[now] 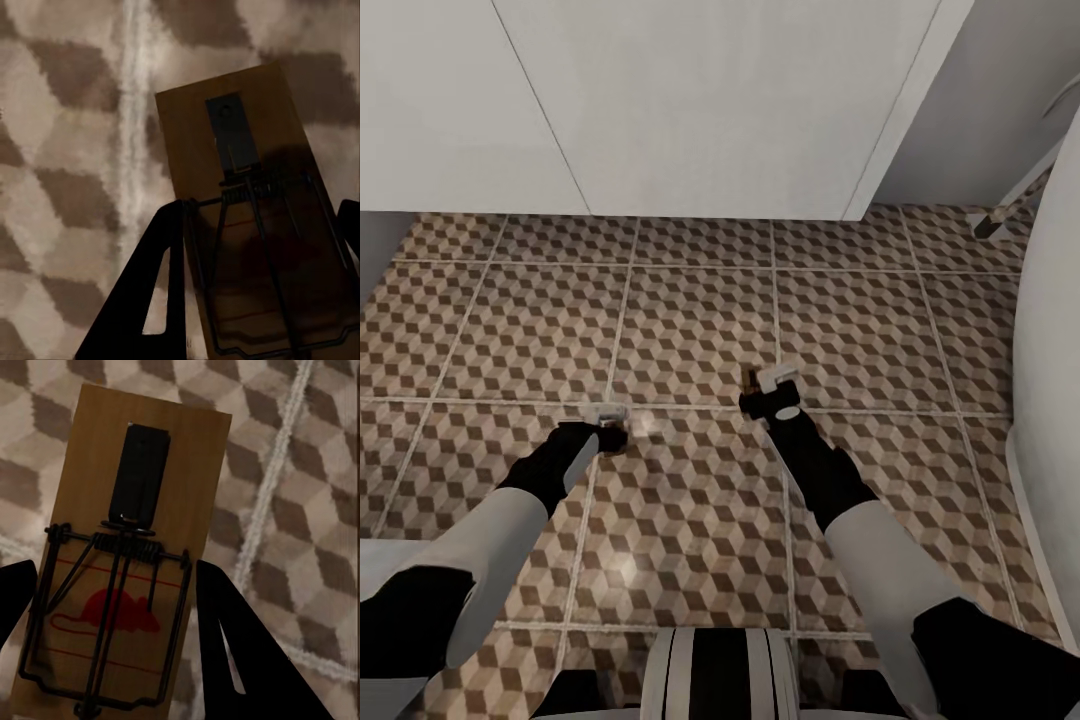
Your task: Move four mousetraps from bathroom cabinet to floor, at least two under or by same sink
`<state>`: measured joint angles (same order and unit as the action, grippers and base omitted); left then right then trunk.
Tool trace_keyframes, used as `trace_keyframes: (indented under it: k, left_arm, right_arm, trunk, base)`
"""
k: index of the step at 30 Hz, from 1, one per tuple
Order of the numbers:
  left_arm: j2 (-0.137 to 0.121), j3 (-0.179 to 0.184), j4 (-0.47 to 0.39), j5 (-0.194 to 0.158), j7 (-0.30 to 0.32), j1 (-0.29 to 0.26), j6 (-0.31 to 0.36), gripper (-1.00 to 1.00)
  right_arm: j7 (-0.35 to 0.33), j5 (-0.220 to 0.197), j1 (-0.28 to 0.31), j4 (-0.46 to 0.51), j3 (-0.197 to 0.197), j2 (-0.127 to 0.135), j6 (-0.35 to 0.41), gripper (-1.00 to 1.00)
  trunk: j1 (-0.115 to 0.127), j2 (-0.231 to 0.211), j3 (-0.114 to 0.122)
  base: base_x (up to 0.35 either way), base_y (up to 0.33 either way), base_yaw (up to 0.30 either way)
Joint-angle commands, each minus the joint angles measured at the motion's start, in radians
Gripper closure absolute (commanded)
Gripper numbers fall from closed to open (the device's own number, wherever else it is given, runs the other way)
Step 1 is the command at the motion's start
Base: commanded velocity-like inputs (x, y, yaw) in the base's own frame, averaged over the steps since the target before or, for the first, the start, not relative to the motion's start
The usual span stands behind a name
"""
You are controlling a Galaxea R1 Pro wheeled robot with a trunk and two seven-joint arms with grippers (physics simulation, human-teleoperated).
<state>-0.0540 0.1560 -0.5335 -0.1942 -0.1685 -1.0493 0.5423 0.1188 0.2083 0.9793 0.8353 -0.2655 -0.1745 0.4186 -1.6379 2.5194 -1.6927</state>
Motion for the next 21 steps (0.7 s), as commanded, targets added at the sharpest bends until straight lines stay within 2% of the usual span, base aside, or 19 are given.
trace_keyframes:
  k: [1,4,9,14,16,18,21]
  left_arm:
    - [-0.001,0.008,-0.004,-0.006,-0.009,-0.001,-0.009,1.00]
    - [-0.003,0.009,-0.018,-0.003,-0.008,-0.001,-0.089,1.00]
    - [-0.010,0.010,-0.067,-0.003,-0.006,-0.001,-0.129,1.00]
    - [-0.025,0.012,-0.225,-0.004,-0.006,-0.002,-0.131,1.00]
    - [-0.033,0.012,-0.272,-0.004,-0.006,-0.002,-0.103,1.00]
    - [-0.035,0.011,-0.295,-0.004,-0.006,-0.002,-0.024,1.00]
    - [-0.037,0.013,-0.310,-0.004,-0.004,-0.002,0.046,1.00]
  right_arm:
    - [0.004,0.002,0.002,0.001,-0.002,0.000,0.006,1.00]
    - [0.002,0.001,0.003,0.004,-0.003,0.000,0.000,1.00]
    - [-0.001,0.000,0.004,0.013,-0.003,0.000,-0.017,1.00]
    - [-0.002,0.000,0.004,0.040,-0.004,0.000,-0.021,1.00]
    - [-0.002,0.000,0.004,0.067,-0.004,0.000,-0.021,1.00]
    - [-0.001,-0.001,0.004,0.094,-0.004,0.000,-0.018,1.00]
    - [-0.001,-0.001,0.004,0.115,-0.005,0.000,-0.014,1.00]
  trunk:
    - [0.000,0.000,-0.001]
    - [0.000,0.000,-0.001]
    - [0.000,0.000,-0.001]
    - [0.000,0.000,-0.001]
    - [0.000,0.000,-0.001]
    - [0.000,0.000,-0.001]
    - [0.000,0.000,-0.001]
  base:
    - [0.000,0.000,0.000]
    - [0.000,0.000,0.000]
    - [0.000,0.000,0.000]
    - [0.000,0.000,0.000]
    - [0.000,0.000,0.000]
    - [0.000,0.000,0.000]
    - [0.000,0.000,0.000]
